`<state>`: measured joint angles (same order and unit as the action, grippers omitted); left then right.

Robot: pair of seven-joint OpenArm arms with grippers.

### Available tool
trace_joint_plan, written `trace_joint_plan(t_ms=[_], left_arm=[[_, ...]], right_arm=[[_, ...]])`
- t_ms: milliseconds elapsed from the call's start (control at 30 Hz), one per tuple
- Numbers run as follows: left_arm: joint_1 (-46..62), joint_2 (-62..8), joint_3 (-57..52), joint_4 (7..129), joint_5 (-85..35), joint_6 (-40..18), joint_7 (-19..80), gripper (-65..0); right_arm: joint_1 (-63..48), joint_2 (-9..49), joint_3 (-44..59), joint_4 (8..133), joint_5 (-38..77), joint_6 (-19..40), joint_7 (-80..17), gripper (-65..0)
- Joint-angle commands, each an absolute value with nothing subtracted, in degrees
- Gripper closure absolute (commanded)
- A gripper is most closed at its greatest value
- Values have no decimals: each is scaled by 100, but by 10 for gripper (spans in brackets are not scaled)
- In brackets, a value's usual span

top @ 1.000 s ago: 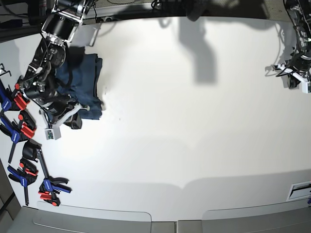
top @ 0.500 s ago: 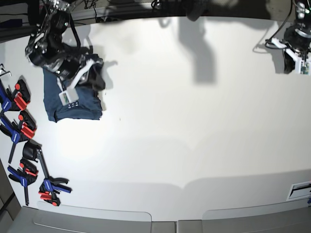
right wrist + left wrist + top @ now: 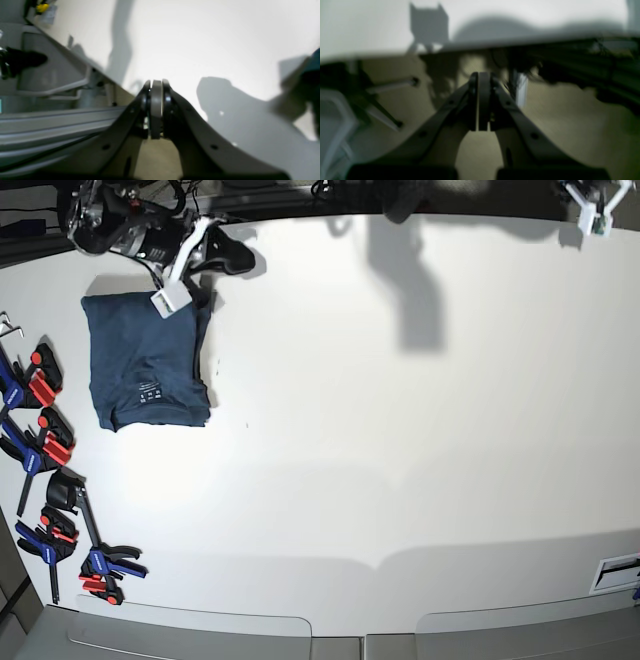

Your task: Fold the T-shirt properly

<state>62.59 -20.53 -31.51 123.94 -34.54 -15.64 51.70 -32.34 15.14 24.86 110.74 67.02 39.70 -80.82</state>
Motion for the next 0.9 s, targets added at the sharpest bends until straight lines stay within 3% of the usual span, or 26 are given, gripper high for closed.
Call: trace_joint_plan(t_ms=[0, 233, 867], left_arm=[[6434, -2069, -3188, 12490, -3568, -1586, 5188, 0], [6932, -2067, -3188, 12486, -3962, -1586, 5476, 0], [7500, -2067, -3183, 12479, -3955, -1588, 6042, 0]], right_arm=[[-3341, 1575, 2512, 11179, 7006, 4000, -8000, 0], [-3988, 1575, 2512, 11179, 7701, 4000, -8000, 0], [-5461, 1621, 2512, 11177, 7406, 4000, -8000, 0]])
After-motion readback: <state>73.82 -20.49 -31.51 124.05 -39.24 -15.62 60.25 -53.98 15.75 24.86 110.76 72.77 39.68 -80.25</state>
